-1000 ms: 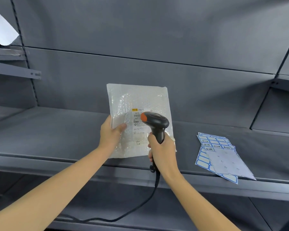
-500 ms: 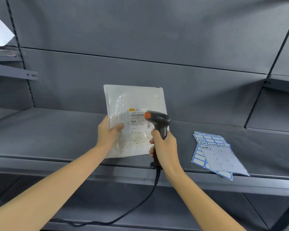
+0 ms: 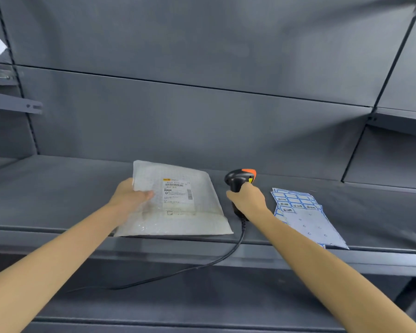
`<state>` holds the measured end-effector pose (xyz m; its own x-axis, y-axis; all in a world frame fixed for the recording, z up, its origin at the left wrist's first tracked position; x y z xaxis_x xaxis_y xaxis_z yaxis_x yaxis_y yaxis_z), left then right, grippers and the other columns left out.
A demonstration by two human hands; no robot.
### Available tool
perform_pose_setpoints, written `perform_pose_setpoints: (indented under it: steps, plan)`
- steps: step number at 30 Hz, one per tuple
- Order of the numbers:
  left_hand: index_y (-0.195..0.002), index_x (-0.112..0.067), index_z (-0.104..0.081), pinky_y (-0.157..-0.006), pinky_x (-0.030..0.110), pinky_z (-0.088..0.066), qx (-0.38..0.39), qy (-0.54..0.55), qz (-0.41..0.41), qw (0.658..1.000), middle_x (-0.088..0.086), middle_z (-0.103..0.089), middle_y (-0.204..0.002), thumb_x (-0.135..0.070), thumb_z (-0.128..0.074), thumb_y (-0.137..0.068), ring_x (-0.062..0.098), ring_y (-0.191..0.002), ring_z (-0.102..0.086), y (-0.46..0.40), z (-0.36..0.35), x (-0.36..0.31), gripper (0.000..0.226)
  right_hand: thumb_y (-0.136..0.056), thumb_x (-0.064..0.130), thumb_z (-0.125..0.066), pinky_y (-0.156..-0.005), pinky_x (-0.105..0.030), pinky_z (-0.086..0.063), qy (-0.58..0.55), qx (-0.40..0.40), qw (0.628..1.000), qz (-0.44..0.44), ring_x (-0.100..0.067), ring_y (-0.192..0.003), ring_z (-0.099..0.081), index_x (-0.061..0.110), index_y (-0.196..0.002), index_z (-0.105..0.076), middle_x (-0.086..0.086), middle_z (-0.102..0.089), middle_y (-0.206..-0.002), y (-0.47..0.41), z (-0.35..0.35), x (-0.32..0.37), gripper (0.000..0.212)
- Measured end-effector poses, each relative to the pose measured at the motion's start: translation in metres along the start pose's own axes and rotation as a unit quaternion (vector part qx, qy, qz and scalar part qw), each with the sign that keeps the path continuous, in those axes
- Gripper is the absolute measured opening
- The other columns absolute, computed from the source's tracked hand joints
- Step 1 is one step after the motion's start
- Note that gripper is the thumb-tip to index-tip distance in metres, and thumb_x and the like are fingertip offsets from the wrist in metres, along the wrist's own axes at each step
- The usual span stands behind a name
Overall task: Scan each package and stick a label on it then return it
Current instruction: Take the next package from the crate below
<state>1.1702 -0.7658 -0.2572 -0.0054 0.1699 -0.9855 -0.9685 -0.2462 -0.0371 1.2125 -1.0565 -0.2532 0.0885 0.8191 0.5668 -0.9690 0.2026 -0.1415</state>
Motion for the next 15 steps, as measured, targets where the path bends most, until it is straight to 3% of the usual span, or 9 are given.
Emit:
perform_pose_setpoints:
  steps: [3, 7, 10, 12, 15]
  plan:
    - [-0.11, -0.008, -0.057, -0.064, 0.024, -0.044, -0.003, -0.049, -0.009, 0.999, 0.001, -0.063, -0.101, -0.002, -0.065, -0.088, 0.015, -0.089, -0.06, -0.003, 0.0, 0.001, 0.024, -0.085, 0.031, -0.061, -0.071, -0.031, -0.04, 0.015, -0.004, 1.0, -0.01, -0.035, -0.099, -0.058, 0.008, -0.076, -0.045, -0.012, -0.057, -0.089, -0.004, -0.008, -0.007, 0.029]
    - [-0.108, -0.009, -0.058, -0.076, 0.032, -0.045, -0.002, -0.145, -0.02, 0.989, 0.003, -0.063, -0.103, -0.01, -0.065, -0.089, 0.025, -0.102, -0.059, -0.011, 0.0, 0.004, 0.02, -0.084, 0.036, -0.061, -0.073, -0.031, -0.036, 0.047, -0.019, 0.999, -0.009, -0.036, -0.108, -0.05, 0.004, -0.104, -0.053, -0.016, -0.06, -0.104, -0.008, -0.011, -0.013, 0.038]
    - [-0.117, -0.007, -0.049, -0.08, 0.035, -0.042, -0.004, -0.203, -0.02, 0.979, 0.006, -0.057, -0.112, -0.017, -0.065, -0.09, 0.026, -0.106, -0.055, -0.015, 0.001, 0.009, 0.034, -0.086, 0.043, -0.06, -0.075, -0.033, -0.035, 0.085, -0.031, 0.996, -0.012, -0.035, -0.114, -0.043, 0.002, -0.121, -0.048, -0.017, -0.056, -0.116, -0.01, -0.011, -0.016, 0.055]
    - [-0.125, -0.005, -0.044, -0.089, 0.039, -0.04, -0.002, -0.251, -0.018, 0.968, 0.009, -0.053, -0.122, -0.021, -0.064, -0.09, 0.03, -0.119, -0.048, -0.018, 0.002, 0.011, 0.044, -0.086, 0.051, -0.057, -0.081, -0.036, -0.037, 0.115, -0.035, 0.993, -0.009, -0.034, -0.117, -0.04, 0.002, -0.126, -0.046, -0.017, -0.053, -0.122, -0.01, -0.011, -0.017, 0.064]
    - [-0.14, 0.001, -0.034, -0.115, 0.045, -0.016, -0.009, -0.365, -0.014, 0.931, 0.016, -0.037, -0.147, -0.031, -0.063, -0.091, 0.032, -0.143, -0.02, -0.024, 0.004, 0.013, 0.065, -0.091, 0.064, -0.039, -0.099, -0.042, -0.031, 0.141, -0.026, 0.99, -0.002, -0.038, -0.121, -0.038, -0.001, -0.13, -0.044, -0.023, -0.049, -0.128, -0.01, -0.009, -0.019, 0.076]
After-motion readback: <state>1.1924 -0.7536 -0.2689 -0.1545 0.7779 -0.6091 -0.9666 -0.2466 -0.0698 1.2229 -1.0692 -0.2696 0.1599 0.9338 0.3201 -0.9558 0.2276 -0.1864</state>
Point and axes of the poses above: each hand's wrist, its own y-axis away from the middle knuckle, its own z-axis out of the back of the hand, x = y × z, the point moved 3 cm from there along -y, towards the middle knuckle
